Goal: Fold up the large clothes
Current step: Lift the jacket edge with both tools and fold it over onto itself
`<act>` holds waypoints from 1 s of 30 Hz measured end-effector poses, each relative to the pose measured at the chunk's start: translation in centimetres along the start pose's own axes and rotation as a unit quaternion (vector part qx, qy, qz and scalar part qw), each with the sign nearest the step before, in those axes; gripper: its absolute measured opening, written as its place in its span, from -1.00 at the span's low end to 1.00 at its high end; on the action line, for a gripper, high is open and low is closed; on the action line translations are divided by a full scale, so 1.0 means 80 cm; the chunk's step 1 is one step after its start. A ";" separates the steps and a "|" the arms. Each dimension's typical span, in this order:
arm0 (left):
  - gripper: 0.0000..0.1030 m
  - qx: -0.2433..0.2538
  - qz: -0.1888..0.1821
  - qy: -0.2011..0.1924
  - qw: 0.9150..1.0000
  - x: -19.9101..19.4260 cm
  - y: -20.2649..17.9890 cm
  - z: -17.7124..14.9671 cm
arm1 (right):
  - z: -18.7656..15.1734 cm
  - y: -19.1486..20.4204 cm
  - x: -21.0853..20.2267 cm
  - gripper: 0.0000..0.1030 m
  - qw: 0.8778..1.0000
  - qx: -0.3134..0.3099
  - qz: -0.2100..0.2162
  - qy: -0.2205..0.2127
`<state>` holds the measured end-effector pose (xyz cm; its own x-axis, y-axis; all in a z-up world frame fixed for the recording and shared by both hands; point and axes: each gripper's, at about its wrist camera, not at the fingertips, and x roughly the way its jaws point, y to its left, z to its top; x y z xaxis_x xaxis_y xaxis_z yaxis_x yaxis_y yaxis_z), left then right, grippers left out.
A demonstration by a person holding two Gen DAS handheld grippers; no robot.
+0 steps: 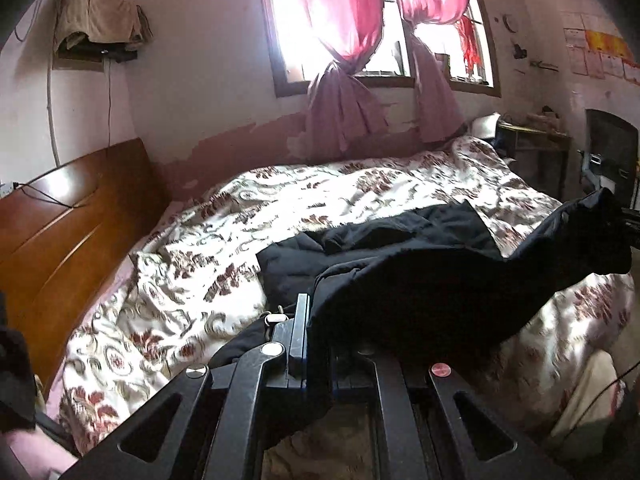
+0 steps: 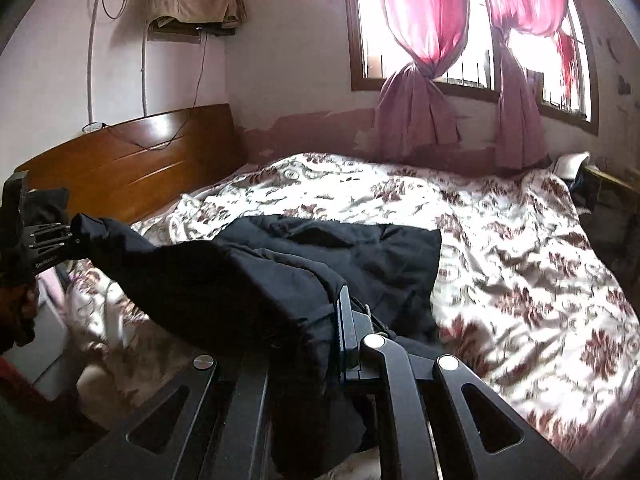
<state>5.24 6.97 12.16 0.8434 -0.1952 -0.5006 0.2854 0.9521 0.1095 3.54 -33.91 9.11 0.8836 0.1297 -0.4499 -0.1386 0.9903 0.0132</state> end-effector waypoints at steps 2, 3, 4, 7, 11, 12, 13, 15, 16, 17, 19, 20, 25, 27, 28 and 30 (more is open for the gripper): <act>-0.87 -0.004 0.007 -0.009 1.000 0.019 0.005 0.016 | 0.017 -0.003 0.019 -0.87 1.000 -0.001 -0.004 -0.007; -0.87 -0.002 0.012 -0.012 1.000 0.026 0.004 0.021 | 0.027 -0.005 0.031 -0.87 1.000 0.000 -0.006 -0.010; -0.87 -0.002 0.015 -0.013 1.000 0.034 0.005 0.027 | 0.034 -0.005 0.039 -0.87 1.000 -0.001 -0.008 -0.010; -0.87 -0.015 0.017 -0.012 1.000 0.066 0.014 0.047 | 0.057 -0.008 0.073 -0.87 1.000 -0.007 -0.016 -0.009; -0.87 -0.028 0.021 0.007 0.999 0.118 0.025 0.064 | 0.078 -0.011 0.121 -0.87 1.000 -0.016 -0.021 0.004; -0.87 -0.029 0.020 0.014 0.999 0.131 0.027 0.067 | 0.082 -0.014 0.130 -0.87 1.000 -0.013 -0.018 0.008; -0.87 -0.030 0.019 0.019 0.999 0.143 0.029 0.069 | 0.086 -0.017 0.144 -0.87 1.000 -0.012 -0.016 0.013; -0.87 -0.033 0.018 0.030 0.999 0.170 0.033 0.074 | 0.090 -0.021 0.166 -0.87 1.000 -0.016 -0.018 0.018; -0.87 -0.034 0.018 0.034 0.999 0.182 0.035 0.077 | 0.091 -0.022 0.176 -0.87 0.999 -0.018 -0.020 0.020; -0.87 -0.035 0.019 0.037 0.999 0.194 0.035 0.080 | 0.094 -0.023 0.187 -0.87 0.999 -0.019 -0.022 0.022; -0.87 -0.037 0.021 0.043 0.998 0.216 0.035 0.085 | 0.098 -0.026 0.208 -0.87 0.999 -0.019 -0.026 0.027; -0.87 -0.040 0.022 0.046 0.998 0.229 0.035 0.089 | 0.101 -0.029 0.220 -0.87 0.999 -0.016 -0.027 0.032; -0.87 -0.042 0.021 0.061 0.997 0.281 0.035 0.102 | 0.110 -0.046 0.261 -0.87 0.999 0.002 -0.023 0.047; -0.87 -0.040 0.021 0.066 0.997 0.299 0.035 0.104 | 0.112 -0.050 0.280 -0.87 0.998 -0.001 -0.027 0.054; -0.87 -0.038 0.023 0.069 0.997 0.308 0.035 0.105 | 0.113 -0.053 0.289 -0.87 0.998 -0.002 -0.027 0.057; -0.87 -0.037 0.024 0.076 0.996 0.329 0.034 0.106 | 0.114 -0.056 0.306 -0.87 0.997 -0.004 -0.030 0.064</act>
<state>32.08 2.45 6.57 0.7749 -0.1157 -0.6214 0.2063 0.9756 0.0755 29.86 -34.69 6.19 0.8265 0.0615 -0.5596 -0.0909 0.9955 -0.0248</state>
